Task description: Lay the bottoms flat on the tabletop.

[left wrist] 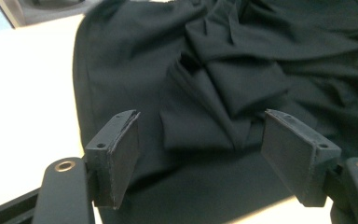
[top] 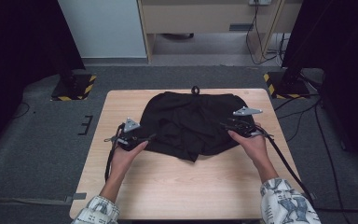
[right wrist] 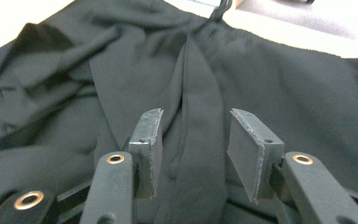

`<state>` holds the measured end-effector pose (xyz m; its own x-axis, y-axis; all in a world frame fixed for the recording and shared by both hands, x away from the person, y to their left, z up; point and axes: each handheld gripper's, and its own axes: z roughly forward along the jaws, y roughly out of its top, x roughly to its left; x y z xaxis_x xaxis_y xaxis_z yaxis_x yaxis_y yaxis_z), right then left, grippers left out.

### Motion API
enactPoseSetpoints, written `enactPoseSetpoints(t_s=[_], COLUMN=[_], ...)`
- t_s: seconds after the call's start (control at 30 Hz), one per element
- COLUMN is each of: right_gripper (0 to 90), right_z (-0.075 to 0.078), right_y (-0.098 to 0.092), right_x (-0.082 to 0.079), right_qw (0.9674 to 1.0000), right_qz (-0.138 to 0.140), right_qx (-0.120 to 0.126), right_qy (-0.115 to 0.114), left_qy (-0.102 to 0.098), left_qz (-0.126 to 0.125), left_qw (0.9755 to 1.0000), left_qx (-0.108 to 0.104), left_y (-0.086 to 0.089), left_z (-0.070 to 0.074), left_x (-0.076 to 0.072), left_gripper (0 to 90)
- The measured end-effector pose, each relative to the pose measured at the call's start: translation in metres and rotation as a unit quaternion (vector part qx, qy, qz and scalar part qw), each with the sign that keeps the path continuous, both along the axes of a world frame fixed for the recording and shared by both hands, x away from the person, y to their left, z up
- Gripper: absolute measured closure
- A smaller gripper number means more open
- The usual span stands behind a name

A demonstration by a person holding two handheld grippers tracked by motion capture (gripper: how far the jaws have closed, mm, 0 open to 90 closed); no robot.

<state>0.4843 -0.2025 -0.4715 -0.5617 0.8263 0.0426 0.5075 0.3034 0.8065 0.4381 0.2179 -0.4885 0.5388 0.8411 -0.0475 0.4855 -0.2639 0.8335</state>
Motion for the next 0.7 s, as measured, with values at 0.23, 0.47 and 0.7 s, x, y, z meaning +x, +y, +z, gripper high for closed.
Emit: enactPoseSetpoints(t_s=[0.23,0.47,0.7], right_gripper=[44.2,78.4,87.9], right_z=[-0.024,-0.041,-0.026], right_y=[0.007,0.012,-0.004], right_x=[0.003,0.003,-0.017], right_qw=[0.9993,0.9986,0.9996], right_qz=[-0.029,-0.026,-0.022], right_qx=[-0.009,-0.026,0.011], right_qy=[0.023,0.038,0.014], left_qy=[0.012,0.003,0.011], left_qz=[0.001,0.013,0.013], left_qw=[0.9998,0.9999,0.9998], left_qx=[0.016,0.000,0.006], left_y=[0.004,0.010,0.008], left_z=[-0.022,-0.019,-0.021], left_x=[-0.013,-0.015,-0.015], left_gripper=[27.7,27.7,27.7])
